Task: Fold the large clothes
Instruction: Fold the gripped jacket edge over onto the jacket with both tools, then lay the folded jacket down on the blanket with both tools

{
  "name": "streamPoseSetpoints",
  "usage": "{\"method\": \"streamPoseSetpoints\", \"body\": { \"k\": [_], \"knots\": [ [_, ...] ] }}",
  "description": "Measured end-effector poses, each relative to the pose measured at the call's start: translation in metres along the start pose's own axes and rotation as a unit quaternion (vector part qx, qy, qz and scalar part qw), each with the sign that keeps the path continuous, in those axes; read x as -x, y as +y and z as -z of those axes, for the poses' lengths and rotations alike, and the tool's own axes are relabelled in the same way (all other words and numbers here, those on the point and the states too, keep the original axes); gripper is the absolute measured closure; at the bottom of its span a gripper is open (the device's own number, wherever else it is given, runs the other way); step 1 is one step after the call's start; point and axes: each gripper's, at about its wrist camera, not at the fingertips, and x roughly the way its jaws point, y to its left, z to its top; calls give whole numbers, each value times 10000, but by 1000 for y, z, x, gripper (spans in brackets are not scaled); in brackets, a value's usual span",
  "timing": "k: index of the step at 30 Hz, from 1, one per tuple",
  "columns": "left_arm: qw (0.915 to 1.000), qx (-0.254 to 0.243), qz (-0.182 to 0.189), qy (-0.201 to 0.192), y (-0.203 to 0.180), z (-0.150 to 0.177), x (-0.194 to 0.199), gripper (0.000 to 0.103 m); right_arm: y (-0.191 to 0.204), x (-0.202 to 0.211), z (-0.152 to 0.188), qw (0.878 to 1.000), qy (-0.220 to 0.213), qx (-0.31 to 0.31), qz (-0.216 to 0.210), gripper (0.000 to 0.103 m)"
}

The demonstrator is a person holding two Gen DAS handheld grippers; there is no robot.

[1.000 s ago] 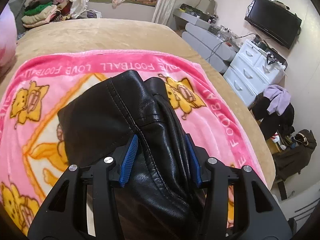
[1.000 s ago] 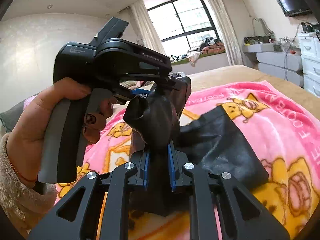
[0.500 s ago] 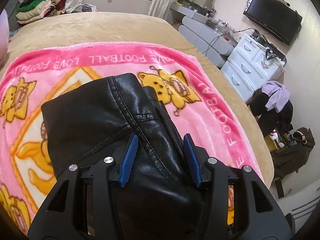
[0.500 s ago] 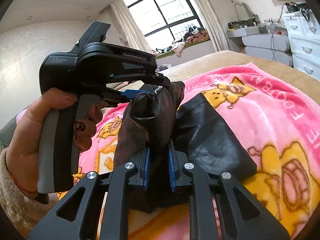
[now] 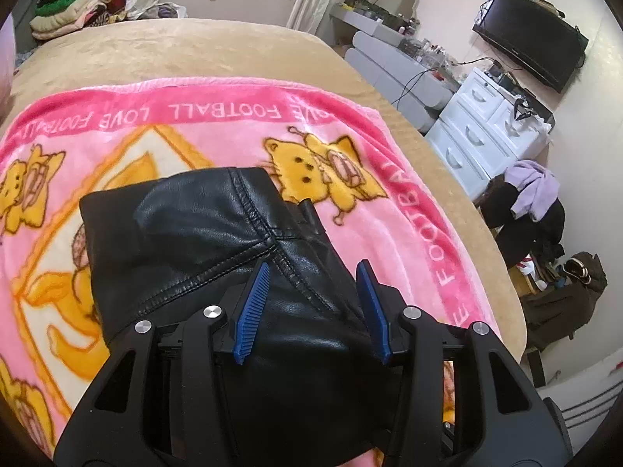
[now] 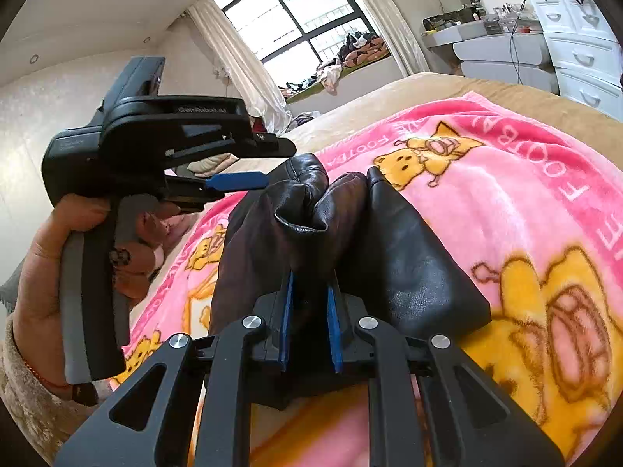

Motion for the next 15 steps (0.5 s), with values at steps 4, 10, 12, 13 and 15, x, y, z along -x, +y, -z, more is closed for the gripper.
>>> {"method": "streamPoseSetpoints", "body": {
  "k": [4,10,12,13,15],
  "knots": [
    [9999,-22,-5,-159,7,0,15,64,-4,0,0,9999,40,-140,-51,88],
    [9987,-22,-339,-371,40,19,37,52,-8,0,-1,9995,164,-266,-85,88],
    [9979,36,-519,-372,58,32,39,50,-9,0,-1,9992,192,-323,-102,88],
    [9976,117,-574,-369,68,39,41,47,-11,0,-1,9991,199,-352,-103,88],
    [9972,400,-560,-293,90,54,39,43,-12,-1,-1,9989,214,-400,-113,88]
  ]
}}
